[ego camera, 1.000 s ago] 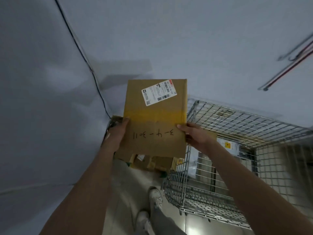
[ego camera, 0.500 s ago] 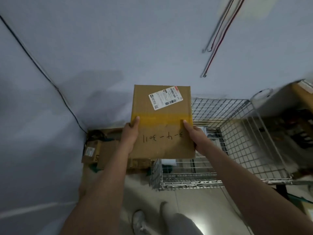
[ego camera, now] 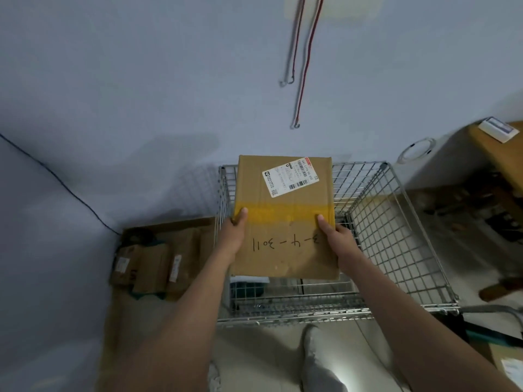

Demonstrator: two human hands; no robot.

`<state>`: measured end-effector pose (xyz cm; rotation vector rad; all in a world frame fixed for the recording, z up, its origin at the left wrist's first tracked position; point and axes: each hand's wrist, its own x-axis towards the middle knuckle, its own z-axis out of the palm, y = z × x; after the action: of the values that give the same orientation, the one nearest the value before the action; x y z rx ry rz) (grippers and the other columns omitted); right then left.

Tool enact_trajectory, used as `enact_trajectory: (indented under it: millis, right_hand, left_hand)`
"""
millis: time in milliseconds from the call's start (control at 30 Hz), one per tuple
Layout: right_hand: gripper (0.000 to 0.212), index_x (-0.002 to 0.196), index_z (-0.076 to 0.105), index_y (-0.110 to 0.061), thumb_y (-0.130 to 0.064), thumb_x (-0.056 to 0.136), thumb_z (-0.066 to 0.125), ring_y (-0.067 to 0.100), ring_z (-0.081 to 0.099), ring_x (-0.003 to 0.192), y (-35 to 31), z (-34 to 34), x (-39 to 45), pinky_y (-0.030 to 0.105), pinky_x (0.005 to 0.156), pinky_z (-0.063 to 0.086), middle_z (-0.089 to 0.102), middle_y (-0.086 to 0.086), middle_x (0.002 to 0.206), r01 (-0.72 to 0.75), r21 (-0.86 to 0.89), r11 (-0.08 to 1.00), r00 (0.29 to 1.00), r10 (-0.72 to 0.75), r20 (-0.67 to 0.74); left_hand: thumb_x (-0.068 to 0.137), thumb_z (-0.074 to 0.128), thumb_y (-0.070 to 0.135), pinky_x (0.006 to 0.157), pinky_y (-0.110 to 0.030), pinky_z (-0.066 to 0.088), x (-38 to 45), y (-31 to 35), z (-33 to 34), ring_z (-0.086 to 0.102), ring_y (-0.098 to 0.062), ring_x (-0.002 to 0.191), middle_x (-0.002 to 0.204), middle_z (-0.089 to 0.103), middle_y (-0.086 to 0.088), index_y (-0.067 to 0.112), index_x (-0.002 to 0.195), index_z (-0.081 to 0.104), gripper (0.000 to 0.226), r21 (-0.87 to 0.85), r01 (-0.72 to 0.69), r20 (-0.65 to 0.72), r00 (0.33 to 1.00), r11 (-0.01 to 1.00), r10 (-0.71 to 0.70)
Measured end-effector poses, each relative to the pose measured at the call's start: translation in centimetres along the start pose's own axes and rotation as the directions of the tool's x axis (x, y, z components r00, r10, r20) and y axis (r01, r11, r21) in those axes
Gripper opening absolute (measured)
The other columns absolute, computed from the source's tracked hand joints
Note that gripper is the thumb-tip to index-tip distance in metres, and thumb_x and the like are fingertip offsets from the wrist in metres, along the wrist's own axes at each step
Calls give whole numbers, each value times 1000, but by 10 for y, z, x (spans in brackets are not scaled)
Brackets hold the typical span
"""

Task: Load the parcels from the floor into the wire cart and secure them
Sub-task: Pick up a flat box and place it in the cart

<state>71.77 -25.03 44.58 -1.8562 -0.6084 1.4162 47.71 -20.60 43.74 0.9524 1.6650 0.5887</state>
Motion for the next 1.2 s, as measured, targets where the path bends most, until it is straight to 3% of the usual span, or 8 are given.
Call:
enact_trajectory:
  millis: [267, 367, 467, 567, 700, 800, 933, 1200]
  right_hand:
    - [71, 129, 59, -16, -64, 78, 70, 27, 61, 109, 5, -100, 75, 51, 101, 47, 66, 2, 116, -9, -41, 999, 999, 11, 48]
    - [71, 129, 58, -17, -64, 77, 72, 28, 61, 109, 16, -118, 104, 53, 102, 47, 66, 2, 116, -26, -60, 998, 998, 30, 61]
    - [66, 131, 57, -15, -57, 82, 70, 28, 60, 110, 29, -125, 128, 53, 104, 46, 65, 3, 118, -57, -67, 996, 997, 61, 55]
    - [65, 133, 57, -12, -55, 85, 68, 28, 59, 109, 43, -124, 152, 50, 103, 46, 64, 5, 119, -93, -82, 992, 995, 95, 30]
    - [64, 135, 54, -10, -51, 87, 68, 28, 58, 108, 70, -121, 185, 44, 97, 48, 62, 6, 119, -141, -67, 988, 990, 142, 18]
    - [68, 135, 54, -11, -55, 85, 68, 33, 59, 112, 97, -119, 214, 54, 101, 48, 63, 9, 123, -206, -71, 976, 978, 208, 21]
    - [66, 137, 51, -14, -54, 87, 65, 32, 55, 115, 143, -114, 258, 49, 93, 51, 57, 9, 129, -278, -100, 955, 960, 280, 2]
    - [61, 138, 52, -12, -47, 90, 66, 34, 59, 112, 244, -93, 349, 48, 89, 56, 59, 16, 128, -358, -152, 921, 934, 352, -69]
  left_hand:
    - [72, 32, 93, 105, -58, 43, 33, -4, 120, 55, -35, 126, 140, 57, -9, 23, 145, 44, 101, -10, 178, -23, 984, 984, -179]
    - [91, 33, 74, 109, -52, 39, 45, -8, 145, 48, -36, 132, 146, 50, -9, 20, 148, 40, 79, 13, 201, -7, 980, 980, -201]
    - [97, 34, 65, 82, -37, 44, 67, -28, 163, 57, -25, 104, 115, 59, -4, 19, 139, 44, 63, 48, 184, 17, 983, 982, -185]
    - [100, 34, 59, 60, -27, 32, 88, -45, 177, 41, -6, 69, 80, 44, 8, 17, 121, 45, 48, 90, 137, -5, 991, 986, -137]
    - [102, 35, 56, 62, -30, 37, 120, -68, 194, 45, -7, 70, 84, 50, 3, 14, 117, 46, 46, 118, 121, -17, 993, 986, -120]
    - [99, 35, 61, 77, -37, 42, 150, -94, 210, 50, -11, 75, 103, 59, -9, 13, 125, 49, 56, 135, 128, 30, 991, 983, -133]
    - [100, 33, 62, 85, -35, 42, 192, -138, 235, 57, -31, 114, 128, 58, -12, 8, 139, 46, 67, 206, 173, 63, 980, 963, -189]
    - [100, 35, 56, 93, -39, 50, 270, -244, 280, 61, -32, 113, 125, 65, -16, 6, 127, 58, 61, 355, 150, 61, 981, 923, -183]
